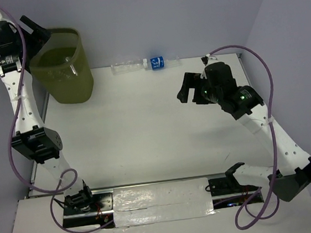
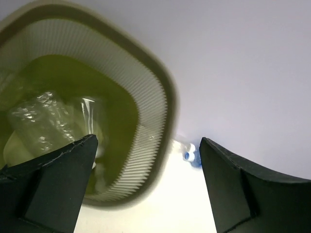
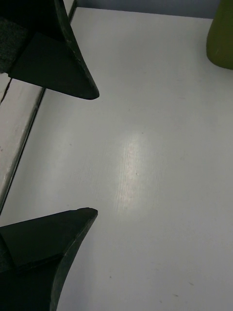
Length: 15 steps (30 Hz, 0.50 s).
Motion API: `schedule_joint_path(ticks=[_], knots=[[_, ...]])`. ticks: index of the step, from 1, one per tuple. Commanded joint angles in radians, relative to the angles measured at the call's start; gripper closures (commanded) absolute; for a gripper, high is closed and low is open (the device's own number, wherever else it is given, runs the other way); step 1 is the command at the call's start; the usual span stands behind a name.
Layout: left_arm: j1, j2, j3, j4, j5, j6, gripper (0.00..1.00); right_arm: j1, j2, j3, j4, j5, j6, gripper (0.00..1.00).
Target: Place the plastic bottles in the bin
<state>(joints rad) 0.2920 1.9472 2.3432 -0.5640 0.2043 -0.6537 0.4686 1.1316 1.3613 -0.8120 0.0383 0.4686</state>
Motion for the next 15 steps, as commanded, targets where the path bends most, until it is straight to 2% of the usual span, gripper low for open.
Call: schedule_joint_path(ticks=[1,3,6,9,11,12,15], knots=[[-0.112,-0.183,-0.01,0.017,0.012,0.112,0.01,-0.013,0.06,-0.028,0.155,0.015,0.106,0.0],[-0.174,-0.23,-0.057,-0.002,0.0,0.147,0.01,-0.031,0.12,-0.042,0.215,0.038,0.211,0.0],[-0.328,-0.324,-0.212,-0.034,-0.058,0.204,0.01,-0.067,0.215,-0.051,0.402,0.078,0.367,0.0],[-0.393,-0.418,-0.333,-0.046,-0.063,0.203,0.01,-0.117,0.351,-0.021,0.5,0.087,0.499,0.0],[-0.412,-0.481,-0.379,-0.056,-0.074,0.195,0.01,-0.149,0.442,0.063,0.545,0.083,0.571,0.0],[-0.427,-0.516,-0.418,-0.06,-0.075,0.181,0.01,-0.16,0.542,0.143,0.541,0.089,0.614,0.0],[-0.448,-0.568,-0.479,-0.068,-0.088,0.161,0.01,-0.176,0.702,0.27,0.519,0.071,0.676,0.0]])
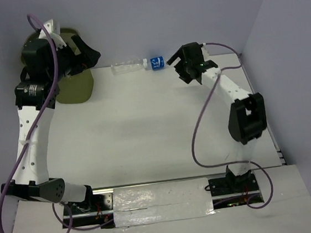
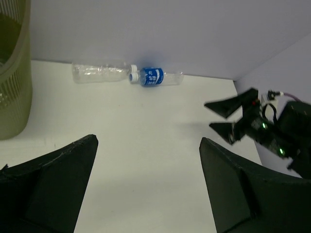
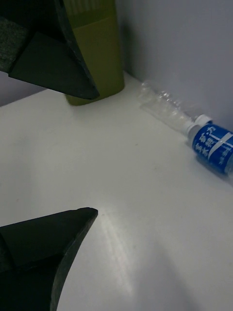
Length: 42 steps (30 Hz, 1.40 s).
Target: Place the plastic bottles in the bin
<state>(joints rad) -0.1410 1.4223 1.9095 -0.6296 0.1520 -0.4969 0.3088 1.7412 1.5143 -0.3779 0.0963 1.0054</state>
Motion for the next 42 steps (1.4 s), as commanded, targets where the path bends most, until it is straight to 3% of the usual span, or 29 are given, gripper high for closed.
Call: schedule_joint_path(ticks=[1,6,17,35,42], knots=[[-0.019,-0.08,-0.062,0.004,-0.04,-0.002,0.01,-0.016,0.195,0.214,0.056,0.016,0.169,0.0],[-0.023,-0.18,-0.164,0.054,-0.022,-0.048,0.01,-0.022,0.478,0.504,-0.075,0.025,0.257,0.0],[-0.026,-0.217,-0.214,0.038,-0.094,-0.002,0.01,-0.043,0.842,0.877,0.01,-0.003,0.406,0.0],[-0.026,-0.168,-0.225,0.021,-0.147,0.027,0.01,-0.046,1.103,1.052,0.258,0.055,0.552,0.0],[-0.026,-0.143,-0.231,0.01,-0.146,0.032,0.01,-0.045,1.118,1.032,0.234,0.075,0.562,0.0]])
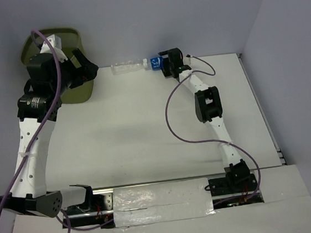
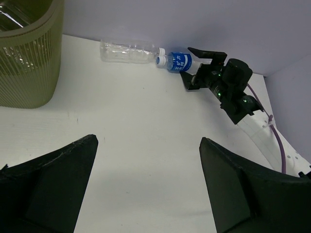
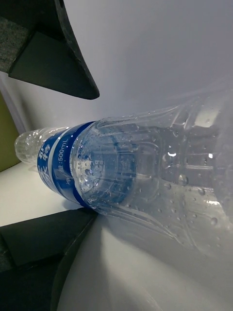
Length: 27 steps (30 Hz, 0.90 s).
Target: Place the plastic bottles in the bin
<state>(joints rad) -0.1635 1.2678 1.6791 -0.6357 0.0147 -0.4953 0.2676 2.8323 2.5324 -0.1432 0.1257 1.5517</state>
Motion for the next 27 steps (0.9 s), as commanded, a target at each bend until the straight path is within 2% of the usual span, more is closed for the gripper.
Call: schedule_joint_path(ticks=[1,3,4,6,7,10,15,16,20,21,22,24,25,27], knots=[[-0.004,0.016,-0.001,0.014,-0.039,0.032,0.01,-0.004,0.026,0.009,-0.006,0.049,0.018,0.0],[-0.004,0.016,-0.001,0.013,-0.047,0.037,0.01,-0.001,0.024,0.005,-0.012,0.054,0.016,0.11],[-0.004,0.016,-0.001,0.013,-0.048,0.038,0.01,0.001,0.019,-0.009,-0.009,0.055,0.018,0.21],[-0.004,0.016,-0.002,0.011,-0.055,0.043,0.01,0.002,-0.007,-0.036,-0.004,0.061,0.018,0.33],[-0.004,0.018,-0.002,0.011,-0.055,0.043,0.01,0.002,-0.017,-0.073,0.005,0.064,0.022,0.44],[-0.004,0.019,-0.01,0.01,-0.058,0.043,0.01,0.002,-0.062,-0.133,0.03,0.068,0.031,0.54],[-0.004,0.019,-0.01,0.005,-0.05,0.043,0.01,0.002,-0.217,-0.276,0.105,0.064,-0.004,0.53],[-0.004,0.019,-0.009,0.002,-0.048,0.044,0.01,0.002,-0.255,-0.355,0.125,0.068,-0.037,0.52],[-0.004,0.03,0.028,-0.03,-0.036,0.055,0.01,-0.002,-0.485,-0.588,0.189,0.066,-0.162,0.52],[-0.004,0.036,0.033,-0.036,-0.032,0.054,0.01,-0.004,-0.593,-0.647,0.214,0.065,-0.186,0.52],[-0.004,0.041,0.04,-0.042,-0.024,0.054,0.0,-0.011,-0.646,-0.763,0.232,0.036,-0.241,0.52],[-0.004,0.054,0.057,-0.059,-0.022,0.051,0.01,-0.018,-0.744,-0.855,0.241,-0.026,-0.301,0.52],[-0.004,0.061,0.068,-0.067,-0.004,0.047,0.01,-0.024,-0.823,-0.917,0.226,-0.111,-0.377,0.53],[-0.004,0.093,0.103,-0.097,-0.007,0.031,0.01,-0.018,-0.905,-1.001,0.168,-0.188,-0.523,0.53]])
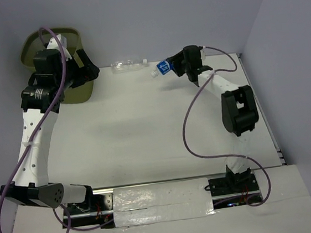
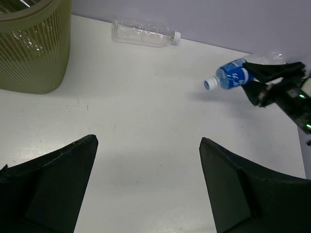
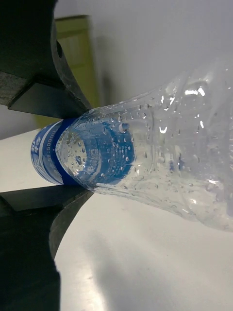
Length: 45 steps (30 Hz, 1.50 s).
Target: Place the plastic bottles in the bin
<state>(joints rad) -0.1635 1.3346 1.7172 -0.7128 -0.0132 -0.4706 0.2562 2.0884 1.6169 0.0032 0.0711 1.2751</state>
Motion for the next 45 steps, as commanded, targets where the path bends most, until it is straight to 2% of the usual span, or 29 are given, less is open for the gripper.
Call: schedule_joint_path(ticks=[1,5,7,11,12,15,18,21,25,45], knots=[[-0.004,0.04,0.083,-0.033,0.025,0.0,0.01,-0.003,-0.242,-0.116,0.005,-0.174,-0.293,0.52],[-0.005,0.15,0.226,-0.123,0.111,-0.026,0.0,0.021,-0.443,-0.248,-0.161,-0.425,-0.573,0.56],[-0.004,0.182,0.283,-0.132,0.166,-0.049,0.0,0.034,-0.508,-0.261,-0.236,-0.503,-0.658,0.55],[-0.008,0.251,0.327,-0.103,0.35,-0.111,0.0,0.066,-0.612,-0.226,-0.445,-0.694,-0.835,0.51],[-0.011,0.259,0.328,-0.088,0.437,-0.123,0.01,0.075,-0.62,-0.201,-0.515,-0.744,-0.882,0.51],[-0.059,0.294,0.318,-0.03,0.537,-0.166,0.04,0.126,-0.633,-0.151,-0.623,-0.781,-0.939,0.51],[-0.125,0.334,0.332,-0.031,0.544,-0.166,0.01,0.161,-0.645,-0.137,-0.643,-0.814,-0.944,0.51],[-0.172,0.325,0.289,0.036,0.597,-0.197,0.01,0.181,-0.66,-0.141,-0.635,-0.826,-0.935,0.51],[-0.22,0.321,0.232,0.069,0.602,-0.223,0.01,0.204,-0.669,-0.15,-0.623,-0.84,-0.921,0.51],[-0.278,0.333,0.117,0.061,0.622,-0.194,0.03,0.238,-0.646,-0.147,-0.605,-0.847,-0.919,0.47]])
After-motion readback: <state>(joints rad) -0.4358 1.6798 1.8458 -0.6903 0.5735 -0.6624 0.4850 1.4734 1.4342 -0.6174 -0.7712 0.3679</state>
